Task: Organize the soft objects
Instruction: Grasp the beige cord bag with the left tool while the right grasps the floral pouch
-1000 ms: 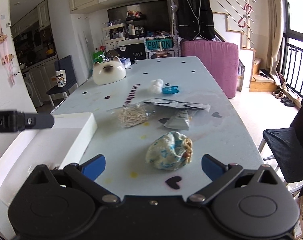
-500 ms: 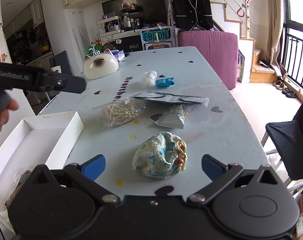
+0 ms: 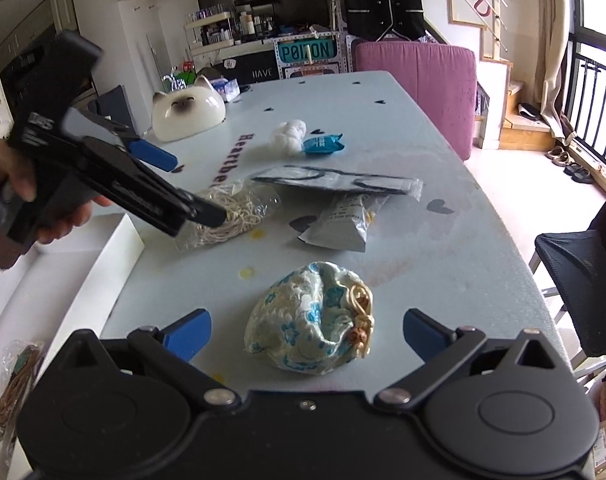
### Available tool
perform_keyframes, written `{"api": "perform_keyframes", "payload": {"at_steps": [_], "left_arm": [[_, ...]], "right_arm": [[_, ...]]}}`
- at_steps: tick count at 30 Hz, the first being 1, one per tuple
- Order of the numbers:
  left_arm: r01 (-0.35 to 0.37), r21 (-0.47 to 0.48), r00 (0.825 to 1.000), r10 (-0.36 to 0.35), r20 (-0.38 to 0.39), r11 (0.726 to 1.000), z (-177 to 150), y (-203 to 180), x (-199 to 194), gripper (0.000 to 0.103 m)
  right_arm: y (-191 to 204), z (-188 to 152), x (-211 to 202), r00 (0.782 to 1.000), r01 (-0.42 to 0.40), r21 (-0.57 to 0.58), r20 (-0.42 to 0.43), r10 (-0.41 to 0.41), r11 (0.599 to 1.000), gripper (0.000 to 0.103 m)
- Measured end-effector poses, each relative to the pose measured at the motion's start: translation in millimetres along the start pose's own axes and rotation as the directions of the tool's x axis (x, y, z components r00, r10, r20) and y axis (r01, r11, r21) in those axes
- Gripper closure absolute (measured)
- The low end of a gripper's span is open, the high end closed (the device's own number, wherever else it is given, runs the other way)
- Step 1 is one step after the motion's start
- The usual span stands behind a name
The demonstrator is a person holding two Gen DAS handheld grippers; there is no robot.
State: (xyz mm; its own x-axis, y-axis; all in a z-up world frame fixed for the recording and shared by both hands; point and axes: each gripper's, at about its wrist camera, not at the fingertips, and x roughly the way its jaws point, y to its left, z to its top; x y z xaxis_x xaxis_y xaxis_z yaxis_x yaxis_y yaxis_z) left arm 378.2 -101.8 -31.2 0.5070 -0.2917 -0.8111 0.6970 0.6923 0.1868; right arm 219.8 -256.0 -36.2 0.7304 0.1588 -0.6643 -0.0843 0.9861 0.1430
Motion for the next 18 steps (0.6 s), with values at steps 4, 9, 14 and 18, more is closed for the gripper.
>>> {"api": "perform_keyframes", "payload": {"at_steps": [4,9,14,18], "left_arm": [[-0.019,0.036,0.999,0.021,-0.039,0.999,1,6,22,0.0],[0.004,0.036,0.999,-0.002,-0.036,0.999,3,16,40,0.0],[0.038,-0.022,0.998,-0.039,-0.04,0.999,4,24,55,0.0],[0.068,-0.072,0.997,-0.071,-0.031,0.995,4,26,61,0.011]], "right_arm": [[0,1,13,1.0,-0.004,-0.002,-0.022,0.004,1.0,0.0],[2,2,33,0.998,0.004,-0.014,-0.056,-0.005,1.0,0.0],[4,4,45,0.998,0.008,-0.027,-0.068,-0.01,1.0,0.001],[3,6,50,0.997,0.02,-0.031,-0.07,-0.022,0.999,0.005]]}}
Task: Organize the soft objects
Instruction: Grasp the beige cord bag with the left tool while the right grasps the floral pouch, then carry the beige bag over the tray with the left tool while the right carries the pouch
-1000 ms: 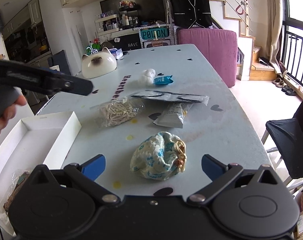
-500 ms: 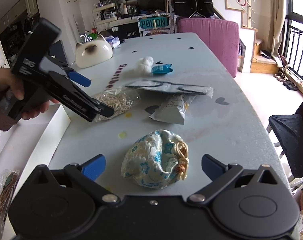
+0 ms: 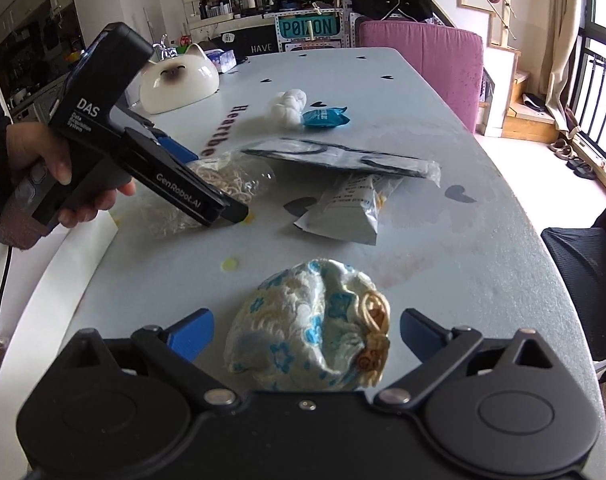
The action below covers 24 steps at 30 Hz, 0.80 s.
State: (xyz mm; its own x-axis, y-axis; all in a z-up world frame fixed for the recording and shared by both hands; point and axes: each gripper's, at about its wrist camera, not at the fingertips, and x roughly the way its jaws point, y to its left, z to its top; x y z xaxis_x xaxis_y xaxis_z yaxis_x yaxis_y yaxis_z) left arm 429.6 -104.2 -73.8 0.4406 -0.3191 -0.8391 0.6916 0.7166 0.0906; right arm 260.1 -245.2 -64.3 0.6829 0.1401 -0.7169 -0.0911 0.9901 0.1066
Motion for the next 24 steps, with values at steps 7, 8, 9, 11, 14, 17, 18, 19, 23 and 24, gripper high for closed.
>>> {"api": "perform_keyframes", "payload": {"at_steps": [7,8,9,11,14,17,18,19,23,24], "left_arm": [[-0.016,-0.061,1.0,0.016,0.006,0.998,-7,-7,-8,0.024],[-0.021,-0.073,1.0,0.021,0.003,0.997,-8,-9,-10,0.026],[-0.027,-0.082,1.0,0.027,0.001,0.996,-10,-10,-12,0.028],[-0.034,-0.105,0.999,0.033,-0.01,0.994,-13,-13,-18,0.031],[-0.037,-0.142,0.999,0.033,-0.03,0.989,-18,-18,-26,0.035],[-0.046,-0.176,0.998,0.038,-0.045,0.983,-25,-23,-37,0.037],[-0.05,-0.186,0.998,0.042,-0.046,0.981,-27,-25,-42,0.038],[-0.053,-0.193,0.998,0.046,-0.042,0.98,-28,-26,-48,0.038],[-0.057,-0.227,0.998,0.056,-0.012,0.972,-30,-31,-77,0.038],[-0.059,-0.235,0.998,0.06,-0.002,0.97,-30,-32,-86,0.038]], "right_arm": [[-4,-3,6,1.0,0.0,0.02,-0.026,0.0,1.0,0.029],[-5,-4,5,1.0,-0.001,0.025,-0.022,0.002,1.0,0.031],[-6,-4,4,1.0,-0.006,0.036,-0.017,0.007,0.999,0.034],[-8,-5,1,1.0,-0.011,0.053,-0.013,0.012,0.999,0.036],[-9,-8,-3,1.0,-0.017,0.057,-0.011,0.018,0.998,0.039],[-7,-12,-8,1.0,-0.024,0.06,-0.006,0.025,0.998,0.044],[-7,-13,-10,1.0,-0.028,0.064,-0.004,0.028,0.998,0.046],[-6,-13,-12,1.0,-0.031,0.069,-0.002,0.031,0.997,0.048],[-4,-14,-24,0.999,-0.037,0.078,0.023,0.036,0.996,0.05],[-4,-14,-27,0.999,-0.038,0.081,0.032,0.036,0.996,0.05]]}}
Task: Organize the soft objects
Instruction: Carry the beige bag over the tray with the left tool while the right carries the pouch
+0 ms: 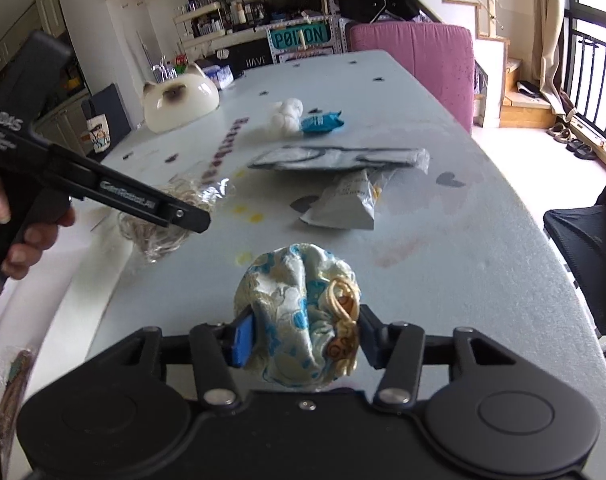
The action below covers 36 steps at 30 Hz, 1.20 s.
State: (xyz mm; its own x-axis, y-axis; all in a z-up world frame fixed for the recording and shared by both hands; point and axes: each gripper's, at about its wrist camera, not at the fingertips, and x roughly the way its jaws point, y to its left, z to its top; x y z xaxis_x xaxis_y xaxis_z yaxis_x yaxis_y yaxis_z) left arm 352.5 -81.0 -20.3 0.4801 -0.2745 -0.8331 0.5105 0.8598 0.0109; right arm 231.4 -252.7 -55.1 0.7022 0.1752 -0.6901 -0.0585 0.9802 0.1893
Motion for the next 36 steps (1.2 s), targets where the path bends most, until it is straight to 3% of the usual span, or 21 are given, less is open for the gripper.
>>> {"api": "perform_keyframes", "payload": {"at_steps": [18,29,36], "left_arm": [[-0.048,-0.13,0.98,0.072,0.186,0.99,-8,-27,-136,0.038],[-0.077,-0.225,0.964,0.13,0.231,0.971,-60,-31,-180,0.038],[-0.107,-0.281,0.96,0.172,0.22,0.954,-98,-10,-193,0.038]], "right_arm": [[16,4,-73,0.986,-0.038,-0.006,0.161,0.039,0.999,0.051],[18,-4,-107,0.974,-0.046,-0.027,0.221,0.05,0.999,0.051],[31,-6,-105,0.974,-0.08,-0.053,0.208,0.089,0.995,0.05]]}}
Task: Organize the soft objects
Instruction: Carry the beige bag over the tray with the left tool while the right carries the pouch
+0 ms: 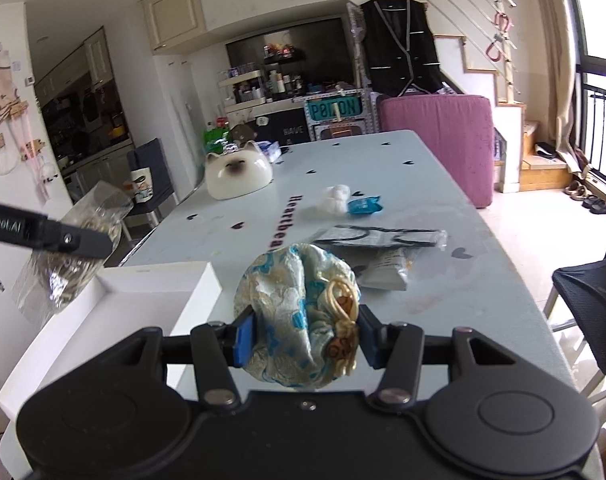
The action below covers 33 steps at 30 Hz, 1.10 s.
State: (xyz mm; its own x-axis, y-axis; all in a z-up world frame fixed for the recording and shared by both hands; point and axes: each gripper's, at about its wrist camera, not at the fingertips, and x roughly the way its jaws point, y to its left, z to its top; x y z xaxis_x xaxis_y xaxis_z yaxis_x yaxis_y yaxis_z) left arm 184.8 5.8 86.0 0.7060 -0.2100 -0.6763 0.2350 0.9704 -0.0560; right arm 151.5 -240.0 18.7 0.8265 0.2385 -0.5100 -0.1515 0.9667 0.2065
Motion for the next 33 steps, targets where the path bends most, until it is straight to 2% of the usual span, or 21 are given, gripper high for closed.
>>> {"api": "perform_keyframes", "payload": {"at_steps": [14,26,33], "left_arm": [[-0.079,-0.116,0.997,0.076,-0.031,0.99,-35,91,5,0.038],[-0.052,-0.233,0.998,0.04,-0.054,0.971,-41,139,51,0.038],[-0.025,-0.277,0.997,0.005,-0.073,0.96,-36,155,82,0.038]], "right_arm": [[53,4,38,0.996,-0.065,-0.041,-0.063,0.062,0.997,0.05],[117,14,89,0.98,-0.153,-0.049,-0.132,0.146,0.987,0.05],[142,18,126,0.972,-0.156,-0.056,-0.187,0.143,0.986,0.05]]}}
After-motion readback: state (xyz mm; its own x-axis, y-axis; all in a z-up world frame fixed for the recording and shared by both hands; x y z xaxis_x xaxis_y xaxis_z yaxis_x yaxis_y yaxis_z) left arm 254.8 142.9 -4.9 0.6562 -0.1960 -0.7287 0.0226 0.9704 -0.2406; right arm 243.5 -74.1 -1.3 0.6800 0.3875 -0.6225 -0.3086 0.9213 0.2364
